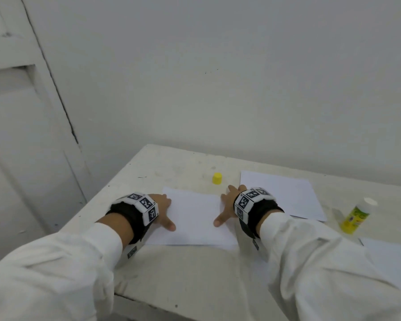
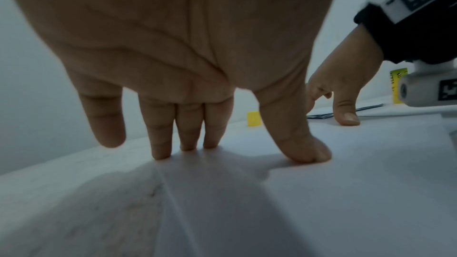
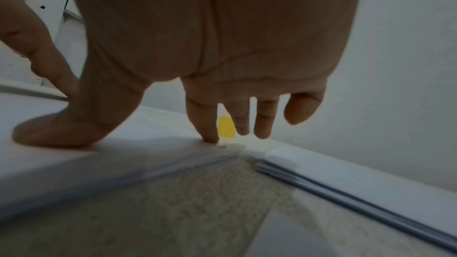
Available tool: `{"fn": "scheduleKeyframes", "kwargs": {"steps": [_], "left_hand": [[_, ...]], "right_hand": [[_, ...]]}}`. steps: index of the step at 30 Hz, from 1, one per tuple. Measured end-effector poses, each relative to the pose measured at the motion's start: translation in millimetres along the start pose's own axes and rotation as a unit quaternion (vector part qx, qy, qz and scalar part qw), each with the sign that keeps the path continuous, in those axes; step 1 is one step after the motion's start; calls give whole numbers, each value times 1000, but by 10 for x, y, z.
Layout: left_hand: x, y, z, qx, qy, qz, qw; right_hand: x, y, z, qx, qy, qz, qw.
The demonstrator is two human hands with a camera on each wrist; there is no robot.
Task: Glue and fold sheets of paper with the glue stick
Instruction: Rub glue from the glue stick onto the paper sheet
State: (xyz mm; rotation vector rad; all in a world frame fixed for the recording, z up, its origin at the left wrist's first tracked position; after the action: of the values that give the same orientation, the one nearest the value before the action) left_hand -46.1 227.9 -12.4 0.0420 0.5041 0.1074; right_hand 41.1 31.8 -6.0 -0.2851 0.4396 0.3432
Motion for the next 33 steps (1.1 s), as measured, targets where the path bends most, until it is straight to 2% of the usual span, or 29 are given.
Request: {"fn": "scheduleKeyframes", "kwargs": {"steps": [6,8,9,11,13,15,18,20,22,24,26,28,29,31,32,33], "left_hand": [[58,15,-27,13,3,-16,1000],[77,27,-31,8,2,-17,1000],[86,30,-34,5,-1,-18,1000],[78,33,-33,-7,-7,-18,1000],[78,49,-41,-26,-10,-14,1000],[83,71,-55,-51,-19,-7,999],[89,87,-82,-76,-44,8,996],[52,78,-69,-96,-75,4,992],[-12,47,-14,-96,-114,-22,989],[-69,32,87,-78,-135,-33,987],[-104,103,200,-34,-141,-5,989],[-146,256,306,24,-129,18,991],[-164,346,346,15,-124,15,992],[-226,478,388,-77,-131,6,988],[-252,501,411,-163,-147,2,976],[-241,516,399,-280,-156,-2,947]], "right_hand": [[-109,93,44,-38,13,11,999],[-211,123,84,14,-10,20,1000],[-263,121,106,79,-24,26,996],[-381,91,134,255,-23,31,966],[-453,30,105,405,7,-5,914],[-533,15,53,475,35,-38,879],[-581,82,-57,459,31,-31,887],[-622,133,-98,459,4,3,889],[-702,197,-124,413,-26,42,909],[-783,245,-162,367,-38,77,926],[-815,253,-201,348,-47,82,933],[-796,208,-220,379,-55,68,921],[-800,178,-213,400,-61,63,912],[-755,111,-218,468,-51,23,882],[-718,84,-236,507,-39,-1,861],[-716,67,-246,540,-30,-18,841]]}}
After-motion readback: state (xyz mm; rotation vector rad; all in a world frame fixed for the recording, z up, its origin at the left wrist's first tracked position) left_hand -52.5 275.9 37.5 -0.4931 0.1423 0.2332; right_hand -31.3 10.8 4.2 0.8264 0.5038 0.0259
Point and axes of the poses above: each hand's wrist, its own x-axis towards the middle knuckle, its own z-axis out of the back of the hand, y = z × x, the point moved 2 cm from there along x, towards the middle knuckle, and after that the axes turned 4 degrees about -z, right-handed, at the moved point
